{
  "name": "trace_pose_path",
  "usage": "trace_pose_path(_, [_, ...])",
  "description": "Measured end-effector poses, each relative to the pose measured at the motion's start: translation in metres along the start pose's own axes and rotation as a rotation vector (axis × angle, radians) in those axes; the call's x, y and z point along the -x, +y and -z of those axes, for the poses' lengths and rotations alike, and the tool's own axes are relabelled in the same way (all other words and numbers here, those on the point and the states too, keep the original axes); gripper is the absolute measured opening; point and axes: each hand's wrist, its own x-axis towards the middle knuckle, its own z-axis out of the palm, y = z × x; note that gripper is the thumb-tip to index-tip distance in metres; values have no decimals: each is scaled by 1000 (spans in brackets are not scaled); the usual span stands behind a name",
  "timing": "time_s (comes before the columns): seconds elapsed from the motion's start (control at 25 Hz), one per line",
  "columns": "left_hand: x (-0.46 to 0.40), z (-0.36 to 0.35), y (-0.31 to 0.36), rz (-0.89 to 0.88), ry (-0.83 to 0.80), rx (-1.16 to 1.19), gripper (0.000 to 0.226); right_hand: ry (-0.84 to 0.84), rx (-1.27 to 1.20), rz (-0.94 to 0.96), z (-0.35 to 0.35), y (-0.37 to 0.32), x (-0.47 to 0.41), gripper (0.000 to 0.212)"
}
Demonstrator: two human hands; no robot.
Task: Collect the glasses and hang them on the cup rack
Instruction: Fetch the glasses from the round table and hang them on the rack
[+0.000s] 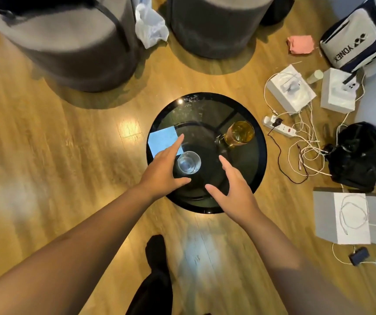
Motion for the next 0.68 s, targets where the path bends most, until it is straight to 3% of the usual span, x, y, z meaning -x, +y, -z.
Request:
trace_pose_path(0.12, [-30,-32,-17,30,16,58,143,-1,2,-36,-24,31,-17,81])
trace_pose_path(0.24, [-49,-64,-30,43,42,57,146,41,-8,-40,-35,53,-25,80])
trace_pose_path(0.68, [-61,-94,-41,57,76,20,127,18,-16,-70,-42,48,-43,95])
